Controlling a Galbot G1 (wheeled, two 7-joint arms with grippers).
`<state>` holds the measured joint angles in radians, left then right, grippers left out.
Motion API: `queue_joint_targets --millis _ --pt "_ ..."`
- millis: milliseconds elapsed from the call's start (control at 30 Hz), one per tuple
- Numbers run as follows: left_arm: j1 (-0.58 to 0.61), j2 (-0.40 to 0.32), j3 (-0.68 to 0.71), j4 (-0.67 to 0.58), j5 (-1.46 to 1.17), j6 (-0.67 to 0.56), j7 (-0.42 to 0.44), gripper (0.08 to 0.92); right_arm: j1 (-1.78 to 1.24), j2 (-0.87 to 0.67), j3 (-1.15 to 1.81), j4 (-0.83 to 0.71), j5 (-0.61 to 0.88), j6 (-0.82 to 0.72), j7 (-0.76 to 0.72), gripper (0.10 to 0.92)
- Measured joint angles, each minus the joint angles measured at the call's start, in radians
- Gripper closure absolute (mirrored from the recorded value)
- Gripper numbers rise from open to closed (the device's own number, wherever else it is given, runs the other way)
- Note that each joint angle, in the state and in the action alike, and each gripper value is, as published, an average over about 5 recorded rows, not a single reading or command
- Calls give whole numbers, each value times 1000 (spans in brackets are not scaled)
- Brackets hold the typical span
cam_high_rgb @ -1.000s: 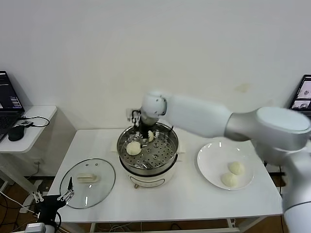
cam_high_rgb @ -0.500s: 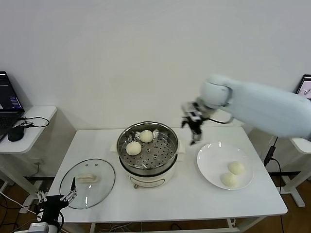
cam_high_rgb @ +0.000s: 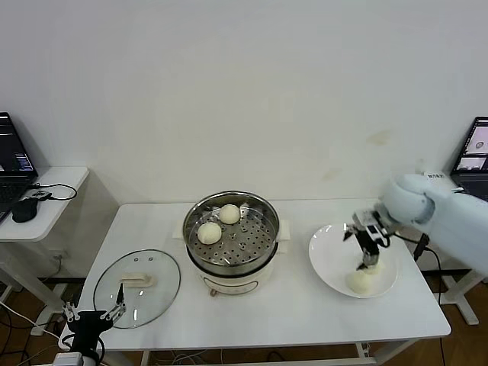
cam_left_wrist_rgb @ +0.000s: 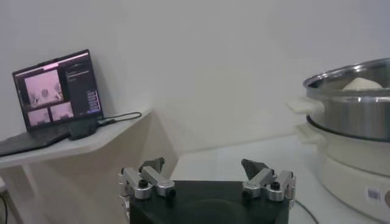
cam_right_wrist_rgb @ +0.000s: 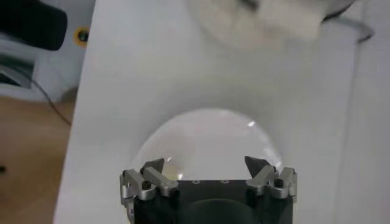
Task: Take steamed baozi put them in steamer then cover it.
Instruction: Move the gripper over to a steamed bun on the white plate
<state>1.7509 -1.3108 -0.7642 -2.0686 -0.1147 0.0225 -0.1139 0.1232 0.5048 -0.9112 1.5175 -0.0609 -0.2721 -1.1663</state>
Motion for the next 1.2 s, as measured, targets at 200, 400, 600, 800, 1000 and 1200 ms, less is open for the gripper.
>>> queue_joint_targets --millis 200,400,600,800,1000,1200 --pt "2 -6 1 4 8 0 0 177 -96 4 51 -45 -57 8 8 202" --pt "3 -7 -2 7 9 0 0 177 -158 36 85 -91 -96 9 19 203" --pt "5 -7 -8 13 8 0 -1 177 -191 84 104 -136 -124 6 28 203" --pt "4 -7 -12 15 6 -1 -1 177 -209 110 112 -162 -140 -3 24 245" --pt "3 -9 -12 17 5 -1 -2 177 -215 115 120 -174 -141 -9 19 362" --pt "4 -10 -11 15 5 -1 -2 177 -215 115 130 -176 -134 -11 14 437"
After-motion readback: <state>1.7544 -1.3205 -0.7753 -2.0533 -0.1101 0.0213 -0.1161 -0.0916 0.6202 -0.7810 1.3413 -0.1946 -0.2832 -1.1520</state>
